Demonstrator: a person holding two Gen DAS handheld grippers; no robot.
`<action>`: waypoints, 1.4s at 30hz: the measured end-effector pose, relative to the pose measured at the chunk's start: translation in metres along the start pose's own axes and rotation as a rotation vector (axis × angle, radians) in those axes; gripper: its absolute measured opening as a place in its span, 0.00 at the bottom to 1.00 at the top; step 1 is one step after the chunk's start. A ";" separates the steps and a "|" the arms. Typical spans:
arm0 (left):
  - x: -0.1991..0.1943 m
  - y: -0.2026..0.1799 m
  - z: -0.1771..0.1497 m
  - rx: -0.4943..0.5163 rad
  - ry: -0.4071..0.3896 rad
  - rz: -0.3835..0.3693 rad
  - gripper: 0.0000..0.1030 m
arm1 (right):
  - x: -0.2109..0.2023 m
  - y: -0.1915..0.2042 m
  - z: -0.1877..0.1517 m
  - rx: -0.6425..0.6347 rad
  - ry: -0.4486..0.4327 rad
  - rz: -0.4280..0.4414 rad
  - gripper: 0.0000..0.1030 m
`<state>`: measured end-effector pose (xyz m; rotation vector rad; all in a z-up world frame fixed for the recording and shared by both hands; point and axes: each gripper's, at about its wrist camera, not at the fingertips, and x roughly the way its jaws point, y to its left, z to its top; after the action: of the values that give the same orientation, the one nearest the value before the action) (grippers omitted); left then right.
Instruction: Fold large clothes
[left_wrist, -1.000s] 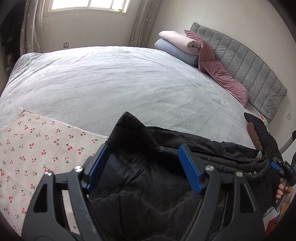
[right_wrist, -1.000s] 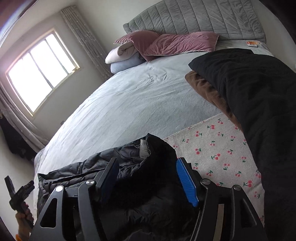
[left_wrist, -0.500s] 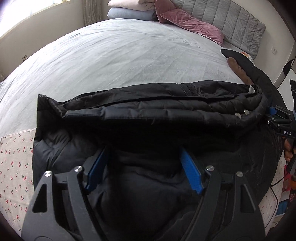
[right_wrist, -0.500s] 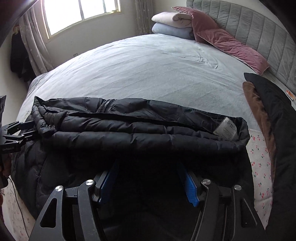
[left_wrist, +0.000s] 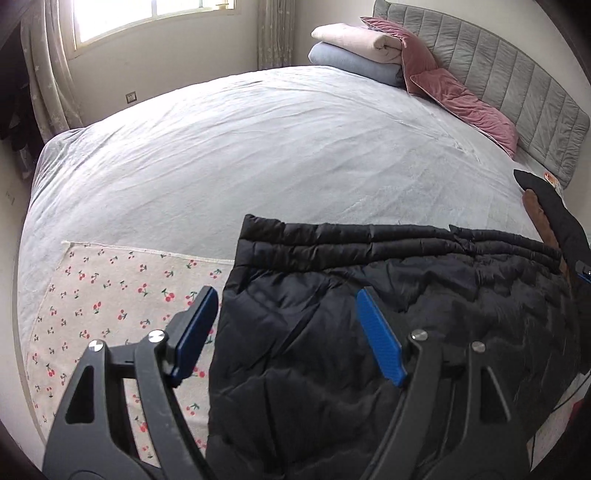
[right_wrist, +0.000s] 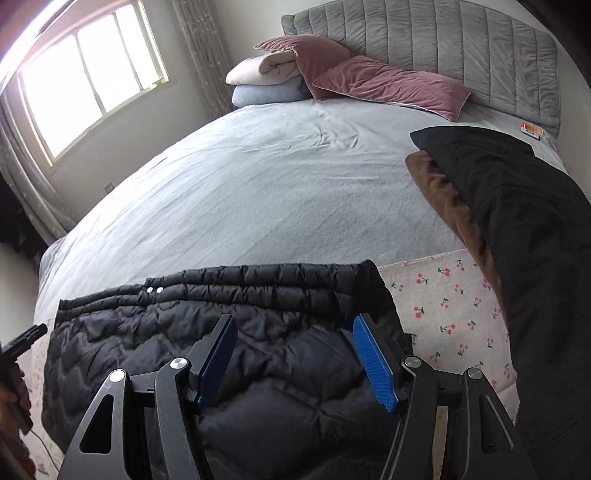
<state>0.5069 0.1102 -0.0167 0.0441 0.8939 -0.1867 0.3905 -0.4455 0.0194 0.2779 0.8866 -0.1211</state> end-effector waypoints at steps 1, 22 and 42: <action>-0.007 0.003 -0.011 0.007 0.009 -0.004 0.76 | -0.009 -0.005 -0.010 -0.019 0.006 0.002 0.65; -0.035 0.050 -0.161 -0.282 0.193 -0.353 0.76 | -0.053 -0.109 -0.168 0.390 0.102 0.222 0.74; -0.170 0.030 -0.209 -0.286 0.090 -0.429 0.15 | -0.170 -0.096 -0.191 0.290 0.054 0.241 0.09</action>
<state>0.2478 0.1878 -0.0167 -0.4108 1.0049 -0.4570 0.1198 -0.4844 0.0192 0.6581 0.8824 -0.0177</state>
